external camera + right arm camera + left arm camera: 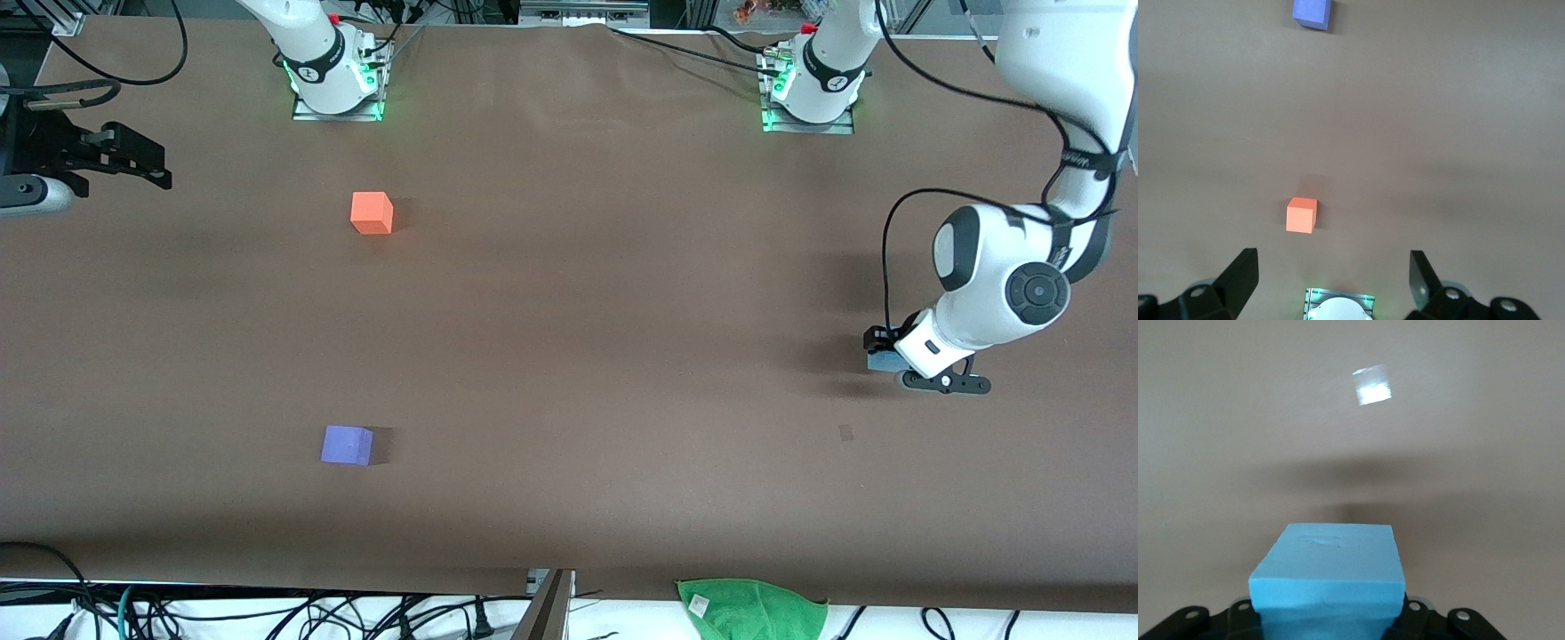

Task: Place blue block between orange and purple blocks
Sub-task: 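Close the left gripper on the light-blue cube and lift it, then carry the cube toward the table middle and release it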

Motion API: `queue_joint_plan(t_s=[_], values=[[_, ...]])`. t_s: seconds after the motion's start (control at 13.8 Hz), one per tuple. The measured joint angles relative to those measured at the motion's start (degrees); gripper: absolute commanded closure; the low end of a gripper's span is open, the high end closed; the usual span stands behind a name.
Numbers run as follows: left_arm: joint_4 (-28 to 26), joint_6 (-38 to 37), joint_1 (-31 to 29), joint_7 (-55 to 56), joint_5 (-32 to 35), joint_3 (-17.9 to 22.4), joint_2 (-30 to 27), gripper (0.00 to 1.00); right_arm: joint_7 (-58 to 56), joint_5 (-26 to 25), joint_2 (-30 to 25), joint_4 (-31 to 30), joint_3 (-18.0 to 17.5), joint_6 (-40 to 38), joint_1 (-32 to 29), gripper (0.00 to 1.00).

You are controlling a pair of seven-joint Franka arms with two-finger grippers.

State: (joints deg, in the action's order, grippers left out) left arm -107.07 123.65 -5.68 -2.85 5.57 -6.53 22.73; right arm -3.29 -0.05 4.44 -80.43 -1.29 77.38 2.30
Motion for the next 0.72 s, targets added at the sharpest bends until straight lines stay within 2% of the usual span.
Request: queue_joint_plan(t_s=[0.07, 0.14, 0.22, 0.36, 0.51, 0.72], values=[[2.0, -3.65, 0.21, 0.85, -0.03, -2.62, -1.1, 0.68, 0.0, 0.0, 0.0, 0.0, 0.0, 0.02, 0.0, 0.0], [3.67, -6.52, 0.38, 3.09, -0.05, -5.59, -1.59, 0.68, 0.0, 0.0, 0.0, 0.0, 0.0, 0.06, 0.0, 0.0], [4.88, -8.78, 0.63, 5.94, -0.06, -8.73, -1.67, 0.76, 0.0, 0.0, 0.0, 0.0, 0.0, 0.13, 0.0, 0.0], [5.41, -10.36, 2.86, 12.8, -0.08, -14.44, -1.13, 0.77, 0.0, 0.0, 0.0, 0.0, 0.0, 0.22, -0.01, 0.0], [6.14, -10.21, 8.86, 21.54, -0.06, -16.04, 1.0, 0.77, 0.0, 0.0, 0.01, 0.0, 0.0, 0.27, -0.01, 0.0], [10.6, -6.75, 18.75, 33.82, -0.05, -16.07, 7.59, 0.76, 0.0, 0.0, 0.02, 0.0, 0.01, 0.34, -0.01, 0.0]])
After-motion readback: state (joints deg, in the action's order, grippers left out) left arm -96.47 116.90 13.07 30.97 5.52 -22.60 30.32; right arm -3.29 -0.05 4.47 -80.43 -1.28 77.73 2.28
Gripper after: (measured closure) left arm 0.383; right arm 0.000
